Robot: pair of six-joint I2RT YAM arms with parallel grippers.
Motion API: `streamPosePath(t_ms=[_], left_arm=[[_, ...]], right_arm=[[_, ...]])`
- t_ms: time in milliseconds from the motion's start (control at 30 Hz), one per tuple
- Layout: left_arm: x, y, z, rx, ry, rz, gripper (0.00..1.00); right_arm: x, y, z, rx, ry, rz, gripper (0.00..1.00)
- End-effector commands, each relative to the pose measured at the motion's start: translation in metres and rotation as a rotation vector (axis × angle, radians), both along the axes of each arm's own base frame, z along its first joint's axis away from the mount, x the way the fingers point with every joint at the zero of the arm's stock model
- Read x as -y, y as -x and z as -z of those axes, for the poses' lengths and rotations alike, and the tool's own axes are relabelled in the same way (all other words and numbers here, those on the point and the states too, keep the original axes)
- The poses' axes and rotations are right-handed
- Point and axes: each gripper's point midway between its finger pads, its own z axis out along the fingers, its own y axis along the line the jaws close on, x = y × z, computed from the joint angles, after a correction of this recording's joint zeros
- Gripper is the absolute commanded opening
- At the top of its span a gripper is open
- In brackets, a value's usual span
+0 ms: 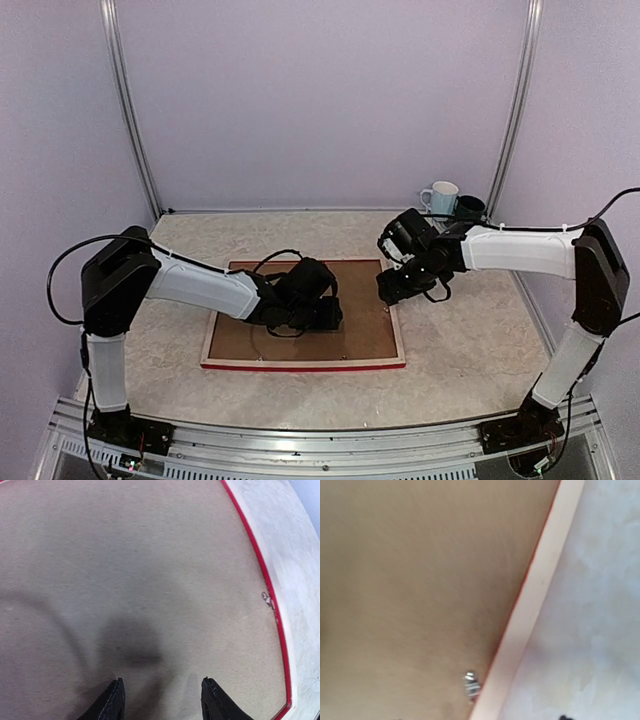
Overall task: Put the photo into the frame
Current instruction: Press the fastener onto the backboard.
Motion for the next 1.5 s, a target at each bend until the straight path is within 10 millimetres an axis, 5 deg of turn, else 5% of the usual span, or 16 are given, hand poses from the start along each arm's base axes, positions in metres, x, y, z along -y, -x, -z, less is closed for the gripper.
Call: streamPosePath(t_ms=[0,133,233,500,667,1033,1467], left_arm=[[-0.045,-0.016,-0.029,0.008,-0.096,-0.056,0.54],[-0.075,-0.024,-0.061,0.051,-0.099,-0.101,0.6],[-0.109,-0.023,-0.066,0.071,-0.176,-0.153,0.65],[-0.218,-0.029,-0.045,0.067,-0.408,-0.389,0.82],[-0.255,-0.046,-0.03,0.038,-0.452,-0.467,0.82],[-0.277,-0.081,-0.004,-0.026,-0.48,-0.505,0.79],[-0.289,-0.084,0.008,-0.063,-0.456,-0.527,0.7]], right_arm=[[-0.003,0.004,-0.029,0.049,-0.12,-0.009,0.69],[-0.001,0.01,-0.027,0.046,-0.139,-0.017,0.71],[0.001,0.016,-0.014,0.026,-0.135,-0.023,0.72],[0.001,0.024,0.015,-0.021,-0.136,-0.032,0.72],[0.001,0.026,0.02,-0.028,-0.139,-0.033,0.72],[0.008,0.036,0.038,-0.061,-0.126,-0.028,0.71],[0.002,0.033,0.046,-0.075,-0.123,-0.04,0.71]])
